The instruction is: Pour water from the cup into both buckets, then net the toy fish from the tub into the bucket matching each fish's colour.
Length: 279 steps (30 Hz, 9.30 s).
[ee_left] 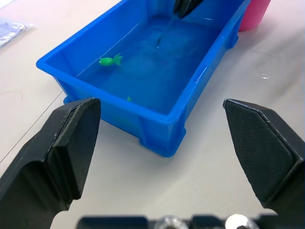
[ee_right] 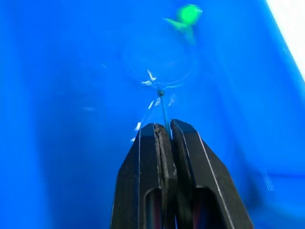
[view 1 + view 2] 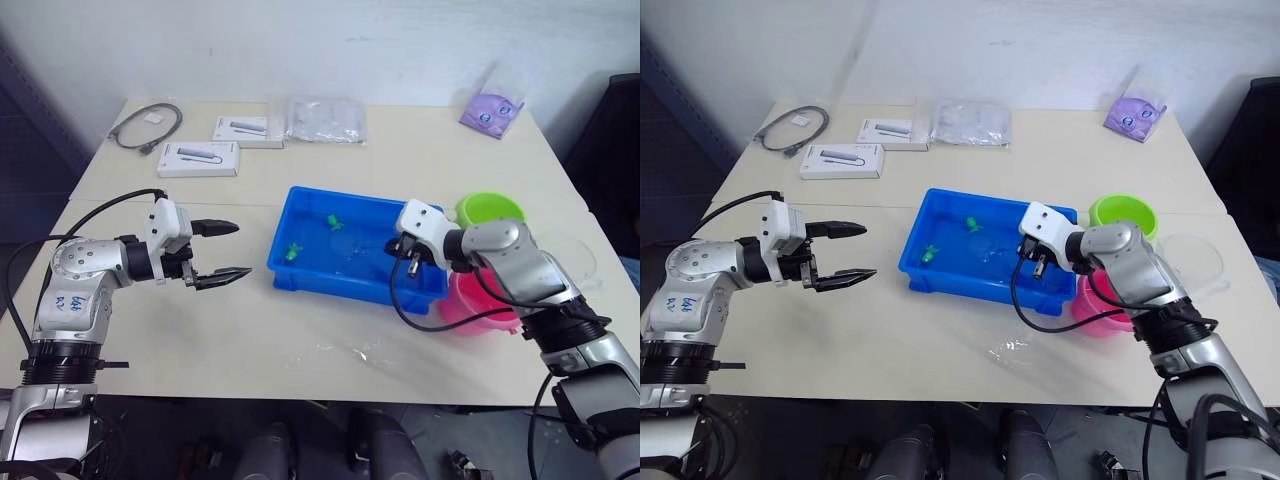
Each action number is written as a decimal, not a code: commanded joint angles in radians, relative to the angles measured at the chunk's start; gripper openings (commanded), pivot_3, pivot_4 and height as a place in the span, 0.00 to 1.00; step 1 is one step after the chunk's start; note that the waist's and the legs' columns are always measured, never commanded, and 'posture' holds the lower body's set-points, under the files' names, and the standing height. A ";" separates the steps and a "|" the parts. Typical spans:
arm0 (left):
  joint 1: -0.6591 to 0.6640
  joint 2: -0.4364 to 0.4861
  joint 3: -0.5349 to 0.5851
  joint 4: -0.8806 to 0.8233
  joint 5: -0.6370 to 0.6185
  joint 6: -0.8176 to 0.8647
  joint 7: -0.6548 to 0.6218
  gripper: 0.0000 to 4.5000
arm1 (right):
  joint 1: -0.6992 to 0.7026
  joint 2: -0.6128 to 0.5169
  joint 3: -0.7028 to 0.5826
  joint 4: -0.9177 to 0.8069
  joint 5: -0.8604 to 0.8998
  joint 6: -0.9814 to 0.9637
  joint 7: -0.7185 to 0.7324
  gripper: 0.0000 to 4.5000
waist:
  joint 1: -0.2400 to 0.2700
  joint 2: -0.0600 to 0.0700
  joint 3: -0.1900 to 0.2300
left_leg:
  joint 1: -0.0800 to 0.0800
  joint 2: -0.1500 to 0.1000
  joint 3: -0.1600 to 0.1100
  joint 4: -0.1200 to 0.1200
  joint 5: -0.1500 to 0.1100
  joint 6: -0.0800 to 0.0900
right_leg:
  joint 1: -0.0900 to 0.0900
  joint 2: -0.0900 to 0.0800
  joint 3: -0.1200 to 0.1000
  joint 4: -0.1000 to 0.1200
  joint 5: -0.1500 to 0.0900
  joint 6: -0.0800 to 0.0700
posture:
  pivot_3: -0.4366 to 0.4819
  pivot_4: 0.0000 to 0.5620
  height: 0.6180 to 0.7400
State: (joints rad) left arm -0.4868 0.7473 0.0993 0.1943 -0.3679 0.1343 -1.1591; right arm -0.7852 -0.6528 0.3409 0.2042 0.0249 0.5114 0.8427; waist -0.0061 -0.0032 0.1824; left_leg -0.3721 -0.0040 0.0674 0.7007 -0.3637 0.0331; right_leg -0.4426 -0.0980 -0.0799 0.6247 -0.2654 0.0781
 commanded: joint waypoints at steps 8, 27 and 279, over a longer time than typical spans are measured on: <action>-0.010 -0.020 0.009 -0.049 -0.008 0.001 0.025 0.98 | -0.002 0.125 -0.132 0.007 0.020 -0.067 -0.100 0.00 | -0.001 0.000 0.000 | 0.000 0.000 0.000 0.000 0.000 0.000 | 0.000 0.000 0.000 0.000 0.000 0.000 | 0.48 0.27 1.00; 0.078 -0.050 0.026 -0.130 -0.022 0.053 0.086 0.98 | 0.153 0.113 -0.192 -0.139 0.066 0.050 -0.085 0.00 | -0.007 0.000 0.000 | 0.000 0.000 0.001 0.000 0.001 0.000 | 0.000 0.000 0.001 0.001 0.000 0.000 | 0.48 0.27 1.00; -0.109 -0.300 -0.074 -0.083 -0.074 0.034 0.071 0.98 | 0.555 -0.627 -0.341 0.356 -0.289 -1.390 -0.904 0.00 | -0.003 0.000 -0.001 | 0.007 0.000 0.013 -0.001 0.004 -0.002 | 0.000 0.004 0.014 0.000 0.002 0.003 | 0.48 0.27 1.00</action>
State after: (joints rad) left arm -0.6082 0.4224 -0.0139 0.1636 -0.3972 0.1658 -1.0628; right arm -0.2512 -1.2885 0.0413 0.6299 -0.5465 -0.8539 -0.2356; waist -0.0089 -0.0036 0.1812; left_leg -0.3649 -0.0039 0.0808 0.6998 -0.3597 0.0314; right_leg -0.4427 -0.0945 -0.0661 0.6246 -0.2636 0.0809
